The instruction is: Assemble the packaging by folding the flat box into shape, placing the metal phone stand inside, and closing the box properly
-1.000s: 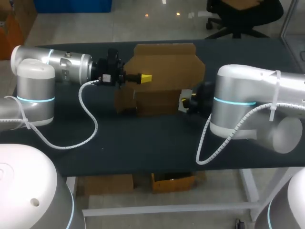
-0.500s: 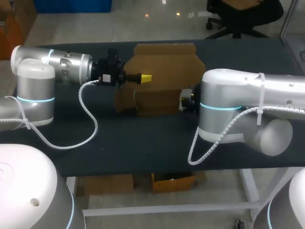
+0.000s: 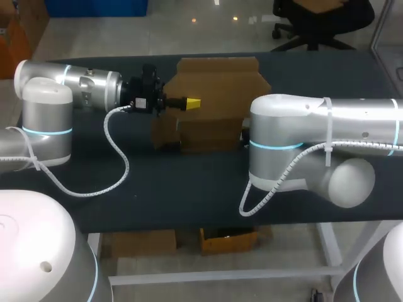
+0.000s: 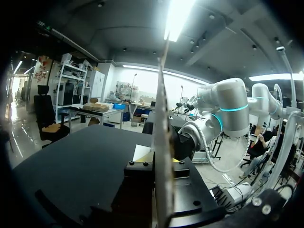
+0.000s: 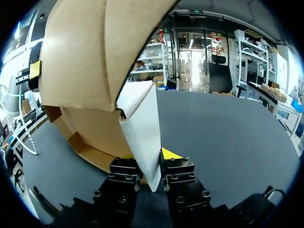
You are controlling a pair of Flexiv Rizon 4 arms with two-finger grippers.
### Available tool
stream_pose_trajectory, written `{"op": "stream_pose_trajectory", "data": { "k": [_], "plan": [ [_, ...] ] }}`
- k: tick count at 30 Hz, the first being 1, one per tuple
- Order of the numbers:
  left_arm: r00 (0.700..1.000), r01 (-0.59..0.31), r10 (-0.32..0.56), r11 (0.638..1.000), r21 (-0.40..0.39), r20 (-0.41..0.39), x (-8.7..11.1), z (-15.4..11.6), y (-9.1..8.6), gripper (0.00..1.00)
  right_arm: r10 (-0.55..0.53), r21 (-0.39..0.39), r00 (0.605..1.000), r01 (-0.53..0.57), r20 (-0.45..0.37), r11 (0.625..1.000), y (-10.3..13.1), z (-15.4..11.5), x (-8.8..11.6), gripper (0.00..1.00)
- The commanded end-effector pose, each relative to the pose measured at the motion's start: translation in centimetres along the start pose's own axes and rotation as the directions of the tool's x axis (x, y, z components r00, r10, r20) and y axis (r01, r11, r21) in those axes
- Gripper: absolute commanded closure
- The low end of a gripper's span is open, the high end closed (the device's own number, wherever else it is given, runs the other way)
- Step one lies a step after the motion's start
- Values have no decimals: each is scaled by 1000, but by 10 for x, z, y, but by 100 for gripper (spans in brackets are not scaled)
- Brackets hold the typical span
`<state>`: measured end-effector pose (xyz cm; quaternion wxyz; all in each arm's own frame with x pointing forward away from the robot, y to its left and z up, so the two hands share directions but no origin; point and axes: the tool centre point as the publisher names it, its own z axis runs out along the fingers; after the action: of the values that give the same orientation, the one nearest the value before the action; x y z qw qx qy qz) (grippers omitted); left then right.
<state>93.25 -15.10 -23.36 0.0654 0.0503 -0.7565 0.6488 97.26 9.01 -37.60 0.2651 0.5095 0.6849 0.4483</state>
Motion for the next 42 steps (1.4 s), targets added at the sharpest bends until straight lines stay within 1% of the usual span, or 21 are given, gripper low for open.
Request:
{"op": "stream_pose_trajectory", "data": {
  "k": [1,7,14,27,35,37,40,41,42],
  "plan": [
    [1000,1,-1,1000,-1,-4,-1,1,4,100,0,-1,990,0,139,1000,-1,6,6,84],
    [1000,1,-1,1000,-1,-4,-1,1,4,100,-3,10,985,1,170,1000,1,6,8,84],
    [1000,1,-1,1000,-1,-4,-1,1,4,100,-11,24,976,6,219,1000,2,6,9,81],
    [1000,1,-1,1000,-1,-4,-1,1,4,100,-16,37,953,5,302,999,3,4,10,86],
    [1000,1,-1,1000,-1,-4,-1,1,4,100,-9,39,944,-4,329,999,2,4,11,87],
    [1000,1,-1,1000,-1,-4,-1,1,4,100,-7,39,942,-6,335,999,2,4,11,90],
    [1000,1,-1,1000,-1,-4,-1,1,4,100,-1,36,938,-12,346,999,2,4,12,100],
    [1000,0,0,1000,0,-4,-1,1,4,100,1,35,938,-15,347,999,2,3,12,100],
    [1000,-1,1,1000,2,-4,-1,0,4,96,3,35,936,-16,352,999,2,3,11,100]
  ]
}}
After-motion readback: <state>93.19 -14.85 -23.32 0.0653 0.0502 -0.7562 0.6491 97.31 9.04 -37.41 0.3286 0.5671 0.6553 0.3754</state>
